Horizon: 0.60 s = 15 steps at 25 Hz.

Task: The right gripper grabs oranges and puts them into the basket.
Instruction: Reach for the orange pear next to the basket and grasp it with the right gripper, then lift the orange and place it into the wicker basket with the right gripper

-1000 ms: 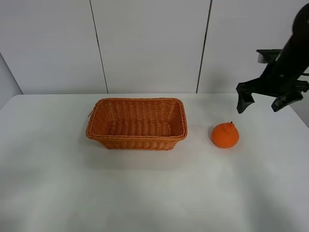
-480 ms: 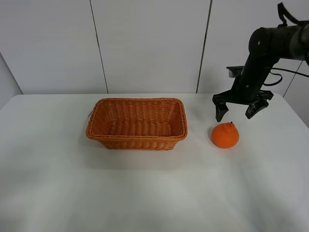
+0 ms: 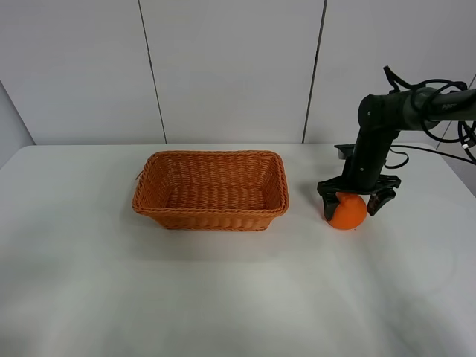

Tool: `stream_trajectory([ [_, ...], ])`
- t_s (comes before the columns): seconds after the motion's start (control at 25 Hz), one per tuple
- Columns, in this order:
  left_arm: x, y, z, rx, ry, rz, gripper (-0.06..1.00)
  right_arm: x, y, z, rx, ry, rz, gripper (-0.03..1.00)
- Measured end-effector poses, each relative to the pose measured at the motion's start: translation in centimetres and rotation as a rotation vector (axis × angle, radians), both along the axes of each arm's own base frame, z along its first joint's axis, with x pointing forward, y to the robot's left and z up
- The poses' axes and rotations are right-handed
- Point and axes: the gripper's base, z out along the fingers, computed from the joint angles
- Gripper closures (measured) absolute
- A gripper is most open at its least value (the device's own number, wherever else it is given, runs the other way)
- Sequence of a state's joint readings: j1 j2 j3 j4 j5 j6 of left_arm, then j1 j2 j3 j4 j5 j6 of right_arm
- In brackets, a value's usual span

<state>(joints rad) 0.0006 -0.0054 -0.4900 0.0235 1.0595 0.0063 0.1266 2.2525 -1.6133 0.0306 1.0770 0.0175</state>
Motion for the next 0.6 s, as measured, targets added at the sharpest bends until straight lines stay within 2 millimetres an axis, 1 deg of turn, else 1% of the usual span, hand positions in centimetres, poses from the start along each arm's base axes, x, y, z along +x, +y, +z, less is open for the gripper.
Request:
stream_trajectory([
  [0.04,0.0,0.0,0.0,0.000,0.000,0.000,0.06,0.0,0.0,-0.1,0.001,0.001,-0.001,0.29],
  [0.08,0.0,0.0,0.0,0.000,0.000,0.000,0.06,0.0,0.0,-0.2,0.002,-0.001,-0.001,0.32],
  [0.12,0.0,0.0,0.0,0.000,0.000,0.000,0.06,0.1,0.0,-0.2,0.002,-0.004,-0.001,0.38],
  [0.16,0.0,0.0,0.0,0.000,0.000,0.000,0.06,0.2,0.0,-0.1,0.004,-0.011,-0.002,0.44],
  [0.28,0.0,0.0,0.0,0.000,0.000,0.000,0.06,0.4,0.1,0.3,0.005,-0.015,-0.002,0.71],
  [0.36,0.0,0.0,0.0,0.000,0.000,0.000,0.06,0.5,0.1,0.9,0.005,-0.017,-0.001,0.82],
  [0.48,0.0,0.0,0.0,0.000,0.000,0.000,0.06,0.9,0.1,2.2,0.006,-0.014,0.001,0.83],
  [0.56,0.0,0.0,0.0,0.000,0.000,0.000,0.06,1.2,0.2,3.9,0.006,-0.027,0.006,0.83],
  [0.6,0.0,0.0,0.0,0.000,0.000,0.000,0.06,1.5,0.2,5.1,0.007,-0.061,0.009,0.83],
])
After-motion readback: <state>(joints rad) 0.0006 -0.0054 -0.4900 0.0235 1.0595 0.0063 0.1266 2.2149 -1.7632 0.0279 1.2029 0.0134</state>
